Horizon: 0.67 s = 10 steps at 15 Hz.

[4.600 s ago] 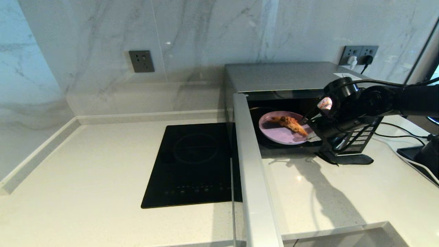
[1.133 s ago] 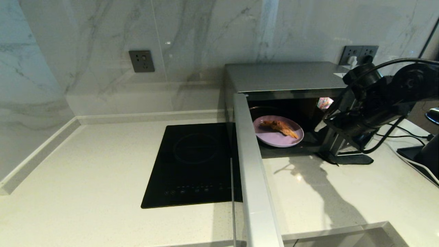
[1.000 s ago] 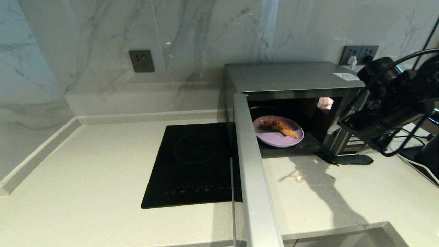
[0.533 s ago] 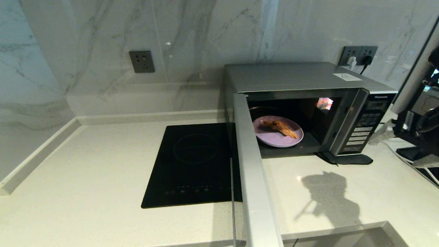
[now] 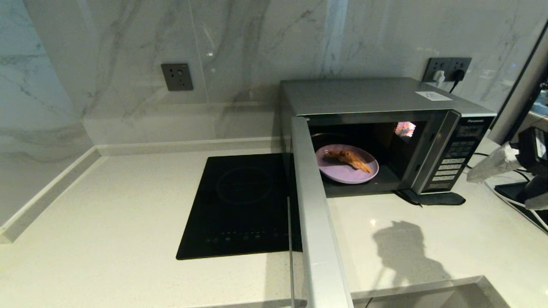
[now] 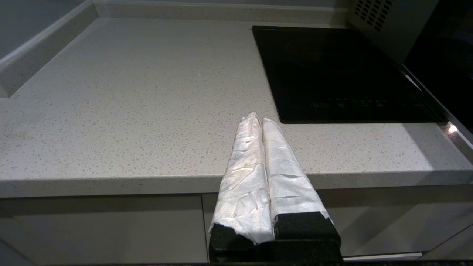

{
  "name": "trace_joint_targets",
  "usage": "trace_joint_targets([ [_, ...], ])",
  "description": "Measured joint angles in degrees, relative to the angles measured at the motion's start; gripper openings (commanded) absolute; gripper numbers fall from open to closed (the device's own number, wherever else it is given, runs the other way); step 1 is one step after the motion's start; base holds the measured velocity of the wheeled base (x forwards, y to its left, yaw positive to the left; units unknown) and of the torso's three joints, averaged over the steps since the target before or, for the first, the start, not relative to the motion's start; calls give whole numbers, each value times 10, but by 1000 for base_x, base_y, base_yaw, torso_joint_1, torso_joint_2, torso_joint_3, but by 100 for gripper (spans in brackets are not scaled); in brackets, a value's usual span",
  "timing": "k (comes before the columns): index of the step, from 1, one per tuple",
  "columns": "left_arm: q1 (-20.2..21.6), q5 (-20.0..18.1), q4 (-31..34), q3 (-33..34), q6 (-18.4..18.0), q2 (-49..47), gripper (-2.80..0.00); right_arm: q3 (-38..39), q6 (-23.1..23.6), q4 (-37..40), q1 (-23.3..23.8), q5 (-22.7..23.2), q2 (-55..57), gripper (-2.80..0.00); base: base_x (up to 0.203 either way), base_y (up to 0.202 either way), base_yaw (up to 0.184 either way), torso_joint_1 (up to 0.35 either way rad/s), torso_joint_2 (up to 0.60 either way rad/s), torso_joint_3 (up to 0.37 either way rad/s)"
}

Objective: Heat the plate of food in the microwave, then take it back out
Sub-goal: Close the microwave oven

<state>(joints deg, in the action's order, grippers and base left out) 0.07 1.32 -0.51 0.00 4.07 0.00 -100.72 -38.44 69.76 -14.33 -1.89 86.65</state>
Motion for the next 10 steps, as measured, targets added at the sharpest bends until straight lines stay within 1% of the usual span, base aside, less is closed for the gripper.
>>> trace_joint_targets([
  [1,0,0,0,0,0,0,-280,-11,15,-11,-11,13,-1,-280,0,0,0,0,0,0],
  [3,0,0,0,0,0,0,-280,-24,41,-43,-36,16,0,-280,0,0,0,0,0,0],
  [4,0,0,0,0,0,0,-280,-34,60,-45,-51,18,1,-280,0,0,0,0,0,0],
  [7,0,0,0,0,0,0,-280,-68,135,-43,-112,23,8,-280,0,0,0,0,0,0],
  [8,0,0,0,0,0,0,-280,-89,160,-34,-128,18,16,-280,0,0,0,0,0,0],
  [9,0,0,0,0,0,0,-280,-106,196,-11,-146,1,23,-280,0,0,0,0,0,0],
  [10,0,0,0,0,0,0,-280,-117,242,11,-161,-25,29,-280,0,0,0,0,0,0],
])
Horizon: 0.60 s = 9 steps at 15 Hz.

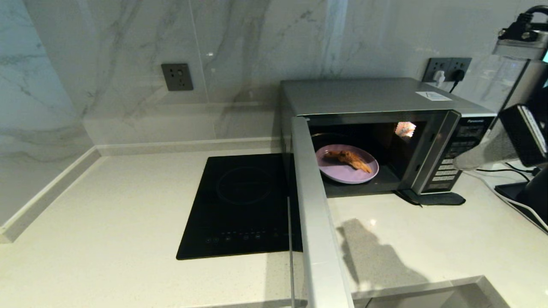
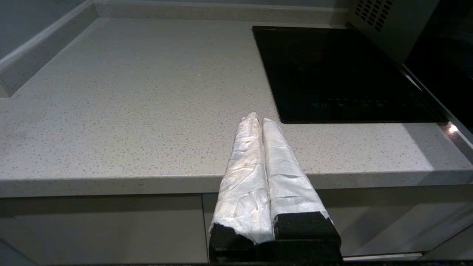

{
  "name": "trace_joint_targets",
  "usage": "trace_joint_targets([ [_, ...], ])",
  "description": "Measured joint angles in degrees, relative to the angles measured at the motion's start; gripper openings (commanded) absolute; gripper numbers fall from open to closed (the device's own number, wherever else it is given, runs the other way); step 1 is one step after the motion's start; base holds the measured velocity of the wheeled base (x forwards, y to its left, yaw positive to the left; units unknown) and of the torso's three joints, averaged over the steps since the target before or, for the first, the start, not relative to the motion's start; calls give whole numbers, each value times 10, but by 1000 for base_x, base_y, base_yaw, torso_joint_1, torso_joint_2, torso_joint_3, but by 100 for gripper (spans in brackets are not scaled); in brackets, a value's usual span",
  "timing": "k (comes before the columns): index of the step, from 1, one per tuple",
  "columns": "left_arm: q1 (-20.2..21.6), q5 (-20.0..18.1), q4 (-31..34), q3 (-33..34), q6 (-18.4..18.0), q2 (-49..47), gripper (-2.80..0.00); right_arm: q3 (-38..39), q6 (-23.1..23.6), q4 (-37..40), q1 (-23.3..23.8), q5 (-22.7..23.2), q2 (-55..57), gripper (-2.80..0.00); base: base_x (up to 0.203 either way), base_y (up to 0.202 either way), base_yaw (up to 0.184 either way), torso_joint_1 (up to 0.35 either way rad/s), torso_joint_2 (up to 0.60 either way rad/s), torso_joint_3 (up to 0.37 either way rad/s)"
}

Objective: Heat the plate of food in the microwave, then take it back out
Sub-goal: Close the microwave oven

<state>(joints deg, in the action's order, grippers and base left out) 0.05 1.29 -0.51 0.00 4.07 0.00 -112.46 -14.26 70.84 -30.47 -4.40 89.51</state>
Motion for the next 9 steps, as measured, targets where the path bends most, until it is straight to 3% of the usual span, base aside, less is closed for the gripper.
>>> trace_joint_targets([
  [2,0,0,0,0,0,0,-280,-10,96,-5,-26,-36,6,-280,0,0,0,0,0,0],
  [3,0,0,0,0,0,0,-280,-12,117,-39,-37,-40,10,-280,0,0,0,0,0,0],
  [4,0,0,0,0,0,0,-280,-12,110,-77,-51,-41,16,-280,0,0,0,0,0,0],
  [6,0,0,0,0,0,0,-280,-13,51,-156,-99,-60,35,-280,0,0,0,0,0,0],
  [9,0,0,0,0,0,0,-280,-13,-22,-276,-185,-137,82,-280,0,0,0,0,0,0],
])
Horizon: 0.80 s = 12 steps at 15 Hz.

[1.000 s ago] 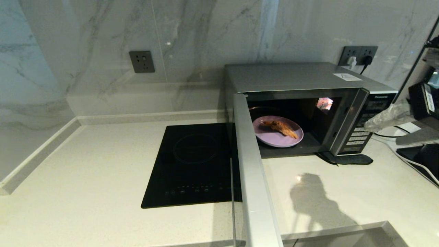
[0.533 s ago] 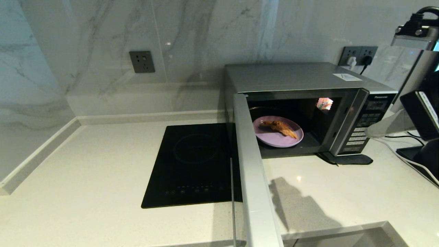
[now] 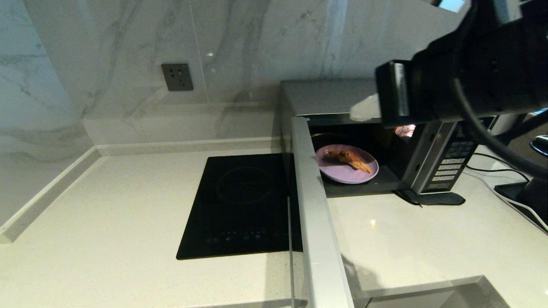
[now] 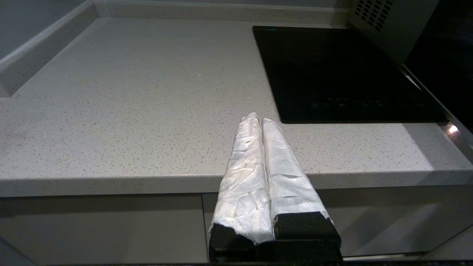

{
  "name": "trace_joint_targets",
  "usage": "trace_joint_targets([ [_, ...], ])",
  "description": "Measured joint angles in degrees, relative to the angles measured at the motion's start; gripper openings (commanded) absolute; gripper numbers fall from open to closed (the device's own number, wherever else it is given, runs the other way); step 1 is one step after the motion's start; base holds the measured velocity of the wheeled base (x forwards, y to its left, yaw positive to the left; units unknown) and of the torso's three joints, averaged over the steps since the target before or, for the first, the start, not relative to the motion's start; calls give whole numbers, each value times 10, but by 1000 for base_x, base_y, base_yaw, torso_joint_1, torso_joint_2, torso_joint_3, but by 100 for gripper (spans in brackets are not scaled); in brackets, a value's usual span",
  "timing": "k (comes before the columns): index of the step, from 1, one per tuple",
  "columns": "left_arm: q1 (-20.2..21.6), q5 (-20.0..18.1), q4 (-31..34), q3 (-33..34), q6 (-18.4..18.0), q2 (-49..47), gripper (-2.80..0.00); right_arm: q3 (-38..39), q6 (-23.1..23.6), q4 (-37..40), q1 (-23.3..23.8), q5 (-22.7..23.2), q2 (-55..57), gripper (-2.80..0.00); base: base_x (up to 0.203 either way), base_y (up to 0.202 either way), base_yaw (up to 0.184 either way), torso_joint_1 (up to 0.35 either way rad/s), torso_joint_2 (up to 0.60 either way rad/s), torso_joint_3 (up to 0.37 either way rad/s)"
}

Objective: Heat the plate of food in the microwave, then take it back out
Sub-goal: Close the microwave oven

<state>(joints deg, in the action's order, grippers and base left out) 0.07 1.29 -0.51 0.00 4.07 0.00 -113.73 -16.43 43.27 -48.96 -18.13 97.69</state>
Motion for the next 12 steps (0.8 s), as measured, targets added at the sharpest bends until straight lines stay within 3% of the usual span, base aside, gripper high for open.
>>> trace_joint_targets([
  [2,0,0,0,0,0,0,-280,0,-19,-67,-48,-44,32,-280,0,0,0,0,0,0],
  [4,0,0,0,0,0,0,-280,0,-28,-81,-84,-53,58,-280,0,0,0,0,0,0],
  [7,0,0,0,0,0,0,-280,0,-45,-34,-110,-53,82,-280,0,0,0,0,0,0],
  [12,0,0,0,0,0,0,-280,2,-82,53,-115,-56,92,-280,0,0,0,0,0,0],
])
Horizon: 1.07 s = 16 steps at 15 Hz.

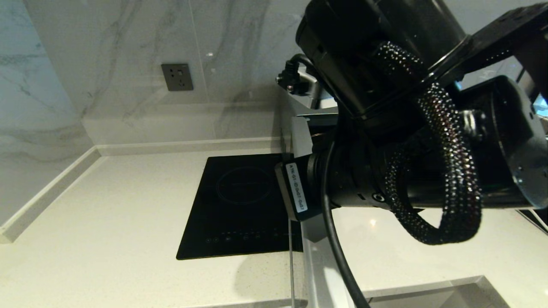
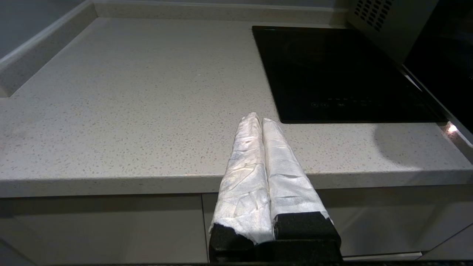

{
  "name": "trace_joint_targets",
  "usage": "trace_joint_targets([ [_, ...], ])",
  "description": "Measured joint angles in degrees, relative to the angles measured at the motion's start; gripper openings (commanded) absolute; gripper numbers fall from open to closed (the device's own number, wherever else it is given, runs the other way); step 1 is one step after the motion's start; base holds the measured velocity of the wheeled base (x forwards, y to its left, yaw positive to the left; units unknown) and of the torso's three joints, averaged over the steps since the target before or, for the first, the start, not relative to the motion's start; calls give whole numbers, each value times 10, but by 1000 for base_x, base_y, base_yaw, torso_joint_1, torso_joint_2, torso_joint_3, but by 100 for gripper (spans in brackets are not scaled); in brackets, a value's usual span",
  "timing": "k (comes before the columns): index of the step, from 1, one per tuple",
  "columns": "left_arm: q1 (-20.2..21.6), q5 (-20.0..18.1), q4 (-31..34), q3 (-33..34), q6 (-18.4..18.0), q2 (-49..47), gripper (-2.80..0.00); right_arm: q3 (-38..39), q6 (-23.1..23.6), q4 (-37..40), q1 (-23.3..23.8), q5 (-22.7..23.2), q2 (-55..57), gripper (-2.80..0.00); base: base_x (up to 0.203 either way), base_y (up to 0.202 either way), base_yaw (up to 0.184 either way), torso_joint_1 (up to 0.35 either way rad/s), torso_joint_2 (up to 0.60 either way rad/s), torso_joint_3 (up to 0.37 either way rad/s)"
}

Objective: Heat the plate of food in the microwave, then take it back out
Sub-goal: Close the microwave oven

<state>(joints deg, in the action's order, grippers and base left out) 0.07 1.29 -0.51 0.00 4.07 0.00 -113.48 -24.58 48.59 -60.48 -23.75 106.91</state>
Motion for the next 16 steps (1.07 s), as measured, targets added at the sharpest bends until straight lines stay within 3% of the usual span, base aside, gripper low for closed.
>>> trace_joint_targets([
  [10,0,0,0,0,0,0,-280,21,-59,40,18,-59,-2,-280,0,0,0,0,0,0],
  [16,0,0,0,0,0,0,-280,50,-91,67,84,-78,-21,-280,0,0,0,0,0,0],
])
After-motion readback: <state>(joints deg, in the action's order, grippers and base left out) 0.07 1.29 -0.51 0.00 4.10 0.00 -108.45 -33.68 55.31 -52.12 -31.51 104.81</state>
